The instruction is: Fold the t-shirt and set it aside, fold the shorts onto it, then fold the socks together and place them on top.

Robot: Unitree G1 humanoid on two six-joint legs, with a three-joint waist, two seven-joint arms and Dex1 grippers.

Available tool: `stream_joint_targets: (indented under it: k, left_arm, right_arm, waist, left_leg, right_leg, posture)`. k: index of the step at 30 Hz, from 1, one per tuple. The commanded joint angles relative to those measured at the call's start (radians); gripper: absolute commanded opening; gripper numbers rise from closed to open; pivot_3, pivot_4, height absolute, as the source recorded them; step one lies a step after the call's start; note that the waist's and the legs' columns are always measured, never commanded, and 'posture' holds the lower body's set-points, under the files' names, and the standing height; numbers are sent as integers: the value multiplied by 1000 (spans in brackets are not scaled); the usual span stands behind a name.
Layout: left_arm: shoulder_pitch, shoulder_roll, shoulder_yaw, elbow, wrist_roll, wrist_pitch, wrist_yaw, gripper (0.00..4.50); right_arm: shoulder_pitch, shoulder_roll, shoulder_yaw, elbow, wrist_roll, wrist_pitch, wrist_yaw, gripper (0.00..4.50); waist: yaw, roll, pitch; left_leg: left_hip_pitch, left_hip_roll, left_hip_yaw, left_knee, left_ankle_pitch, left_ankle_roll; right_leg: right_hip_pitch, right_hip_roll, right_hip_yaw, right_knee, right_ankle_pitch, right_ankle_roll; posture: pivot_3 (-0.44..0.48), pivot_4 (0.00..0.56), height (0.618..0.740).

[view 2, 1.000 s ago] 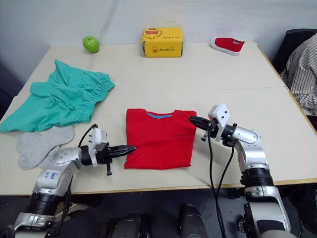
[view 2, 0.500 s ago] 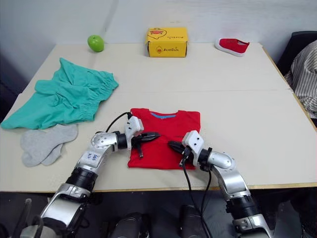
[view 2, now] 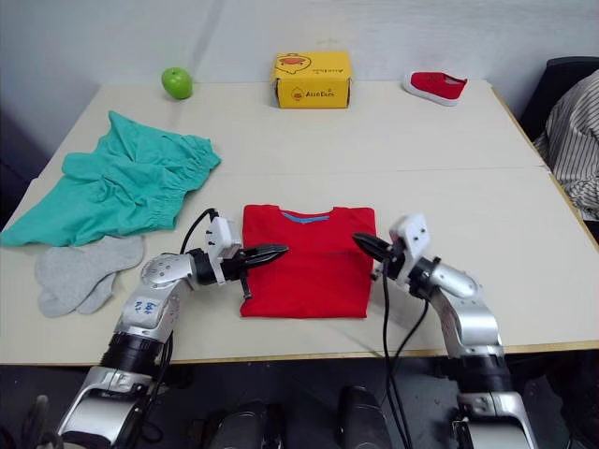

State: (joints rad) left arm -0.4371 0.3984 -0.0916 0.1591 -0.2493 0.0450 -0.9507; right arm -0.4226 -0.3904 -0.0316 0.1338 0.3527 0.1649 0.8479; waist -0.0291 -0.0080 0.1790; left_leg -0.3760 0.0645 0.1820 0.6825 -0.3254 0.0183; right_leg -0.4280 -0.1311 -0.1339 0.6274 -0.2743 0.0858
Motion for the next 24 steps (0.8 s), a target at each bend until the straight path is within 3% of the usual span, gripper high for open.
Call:
stream_joint_targets:
  k: [1,5,10,13,16,21,24]
  left_arm:
    - [40,2,-35,-44,48,12,34,0]
    - [87,-11,-50,-56,88,37,111,0]
    - [142,8,-47,-81,95,49,123,0]
    - [152,15,-35,-82,93,48,131,0]
    - [152,6,-18,-76,79,39,141,0]
    - [136,-10,-5,-71,51,23,130,0]
    - [113,-14,1,-61,46,21,128,0]
  right_arm:
    - [-51,18,54,66,-38,-39,30,36]
    - [-173,42,84,333,-128,-129,-5,36]
    - [-334,0,11,675,-155,-266,-55,36]
    - [-393,-36,-37,784,-138,-311,-36,36]
    - [-411,-64,-74,803,-121,-336,-1,36]
    - [-356,-68,-95,686,-82,-313,81,36]
    - [-313,-61,-101,594,-65,-281,80,36]
  waist:
    - [-1,0,0]
    - [0,0,0]
    - [-1,0,0]
    - [1,0,0]
    - [-3,0,0]
    - [-7,0,0]
    - [-24,2,1]
  left_leg:
    - [0,0,0,0,0,0]
    - [0,0,0,0,0,0]
    - [0,0,1,0,0,1]
    - [0,0,2,0,0,1]
    - [0,0,2,0,0,1]
    - [0,0,2,-1,0,0]
    - [-4,-6,-22,-3,4,1]
  right_leg:
    - [0,0,0,0,0,0]
    - [0,0,0,0,0,0]
    - [0,0,1,0,0,0]
    - [0,-1,1,0,0,0]
    - [0,0,1,0,0,0]
    - [0,0,1,0,0,0]
    - [14,-10,-22,-6,0,1]
  posture:
    - [0,150,740]
    - [0,150,740]
    - [0,150,740]
    - [0,150,740]
    - [0,150,740]
    - [0,150,740]
    - [0,150,740]
